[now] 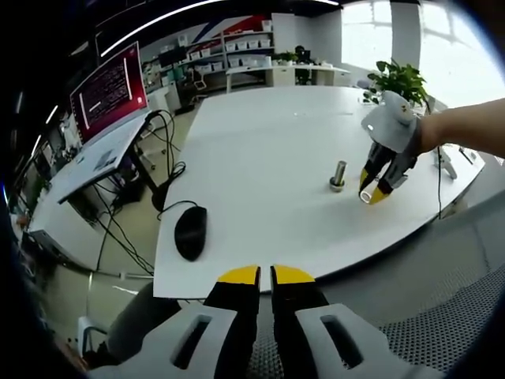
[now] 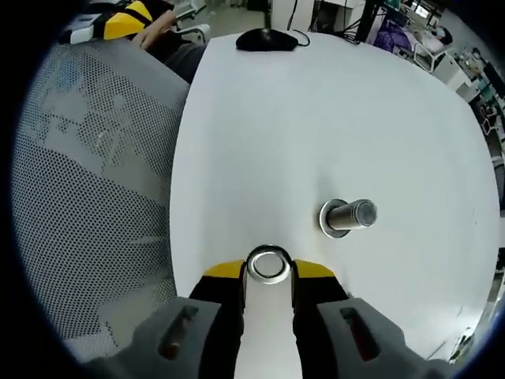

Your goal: Place the washer onto the threaded stud by aligning its center hole with the stud, sliding it down to the base, and recovering from edge contact or off-axis alignment until the washer reaches the visible bottom stop.

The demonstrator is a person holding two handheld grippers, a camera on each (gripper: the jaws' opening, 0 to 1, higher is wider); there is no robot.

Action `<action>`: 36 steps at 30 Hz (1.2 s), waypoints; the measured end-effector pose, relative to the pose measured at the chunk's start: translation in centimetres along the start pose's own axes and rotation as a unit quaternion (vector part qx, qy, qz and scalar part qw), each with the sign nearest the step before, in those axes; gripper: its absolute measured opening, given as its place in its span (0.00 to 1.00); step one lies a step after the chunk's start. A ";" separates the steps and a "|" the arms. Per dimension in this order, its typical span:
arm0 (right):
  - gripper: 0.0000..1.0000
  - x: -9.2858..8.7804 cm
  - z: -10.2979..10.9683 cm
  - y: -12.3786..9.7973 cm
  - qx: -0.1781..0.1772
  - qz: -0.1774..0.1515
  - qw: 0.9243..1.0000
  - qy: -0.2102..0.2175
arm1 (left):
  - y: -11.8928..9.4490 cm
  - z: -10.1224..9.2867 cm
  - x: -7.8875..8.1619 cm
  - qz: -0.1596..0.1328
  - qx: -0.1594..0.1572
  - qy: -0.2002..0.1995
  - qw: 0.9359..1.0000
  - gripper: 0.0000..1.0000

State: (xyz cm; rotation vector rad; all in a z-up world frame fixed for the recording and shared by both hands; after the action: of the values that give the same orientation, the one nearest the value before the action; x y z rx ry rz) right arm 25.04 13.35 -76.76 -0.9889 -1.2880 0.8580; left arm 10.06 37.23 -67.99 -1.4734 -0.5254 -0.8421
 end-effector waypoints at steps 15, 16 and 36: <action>0.23 1.7 -0.9 -2.6 -0.024 -0.022 0.999 0.008 | 0.1 0.0 0.0 0.000 -0.002 0.002 1.000 0.02; 0.23 1.7 -0.9 -2.6 -0.024 -0.022 0.999 0.008 | 0.1 0.0 0.0 -0.001 -0.002 0.002 1.000 0.02; 0.23 3.7 -3.1 -4.1 -0.061 -0.039 0.997 0.009 | 0.0 0.0 0.0 -0.002 0.000 -0.001 1.000 0.02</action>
State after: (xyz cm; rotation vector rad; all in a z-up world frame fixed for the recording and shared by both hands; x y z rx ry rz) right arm 28.38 14.99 -71.62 -1.0339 -1.3681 0.7162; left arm 10.06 37.22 -68.02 -1.4740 -0.5310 -0.8432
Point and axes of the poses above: the point that each gripper's makers call its tool centre point, and the gripper's own axes: y roughly forward along the fingers, z roughly to its left, x roughly out of its top, the point moved 7 cm from there along -y, roughly backward along the fingers, and after that the axes turned 7 degrees about -z, right-handed, at the moved point
